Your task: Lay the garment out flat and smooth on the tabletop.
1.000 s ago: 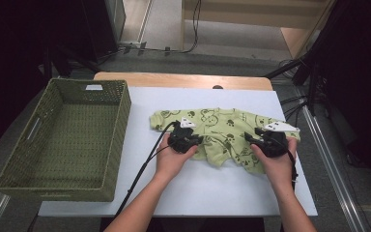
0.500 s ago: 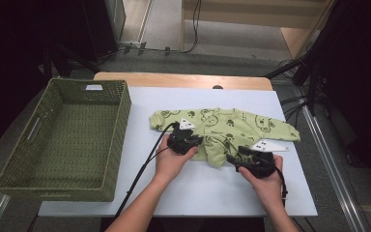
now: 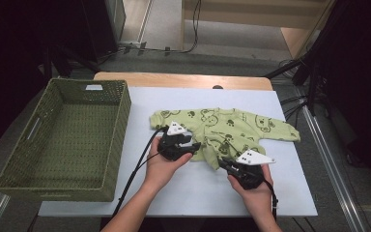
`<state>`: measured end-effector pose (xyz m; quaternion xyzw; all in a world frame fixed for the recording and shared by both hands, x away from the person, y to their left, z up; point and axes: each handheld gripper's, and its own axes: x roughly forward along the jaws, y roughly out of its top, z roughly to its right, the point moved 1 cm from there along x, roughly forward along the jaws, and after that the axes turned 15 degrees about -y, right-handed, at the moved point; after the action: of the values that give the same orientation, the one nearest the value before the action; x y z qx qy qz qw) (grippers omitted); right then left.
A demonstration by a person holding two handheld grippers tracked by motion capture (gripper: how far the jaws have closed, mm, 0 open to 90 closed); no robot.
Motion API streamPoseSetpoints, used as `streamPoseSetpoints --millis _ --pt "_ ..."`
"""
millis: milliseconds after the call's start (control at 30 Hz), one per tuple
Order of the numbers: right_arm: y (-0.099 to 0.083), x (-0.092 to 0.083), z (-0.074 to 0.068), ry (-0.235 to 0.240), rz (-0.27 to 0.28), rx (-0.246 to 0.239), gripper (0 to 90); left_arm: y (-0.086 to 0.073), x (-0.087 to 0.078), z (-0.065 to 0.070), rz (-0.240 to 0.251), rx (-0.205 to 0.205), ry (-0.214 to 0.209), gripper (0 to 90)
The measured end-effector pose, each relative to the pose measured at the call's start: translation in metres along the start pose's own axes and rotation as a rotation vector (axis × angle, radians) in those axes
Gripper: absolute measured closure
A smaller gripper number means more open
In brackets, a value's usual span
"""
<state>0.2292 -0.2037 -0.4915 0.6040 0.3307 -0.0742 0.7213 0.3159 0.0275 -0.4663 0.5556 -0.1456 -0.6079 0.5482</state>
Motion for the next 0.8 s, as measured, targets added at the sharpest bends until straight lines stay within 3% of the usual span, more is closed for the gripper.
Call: streamPoseSetpoints --millis 100,233,400,567,700,800 --pt "0.003 -0.002 -0.017 0.004 0.005 -0.051 81.5 -0.001 -0.008 0.01 0.013 0.021 -0.023 52.6" --pt "0.003 0.005 -0.032 0.01 -0.002 -0.083 81.1 0.0 -0.011 0.02 0.015 0.027 -0.048 52.5" --pt "0.0 0.016 -0.042 0.028 -0.014 -0.105 77.2 -0.002 0.0 0.013 -0.015 -0.009 -0.035 52.0" --pt "-0.005 0.021 -0.044 0.085 -0.032 -0.161 63.9 -0.007 0.01 0.002 -0.021 -0.08 -0.064 51.9" --pt "-0.009 0.016 -0.04 0.143 0.001 -0.178 54.5 -0.009 0.014 -0.002 -0.047 -0.056 -0.025 60.6" --pt "-0.009 0.011 -0.03 0.14 0.027 -0.157 54.0 -0.011 0.012 -0.003 -0.058 -0.042 -0.019 74.6"
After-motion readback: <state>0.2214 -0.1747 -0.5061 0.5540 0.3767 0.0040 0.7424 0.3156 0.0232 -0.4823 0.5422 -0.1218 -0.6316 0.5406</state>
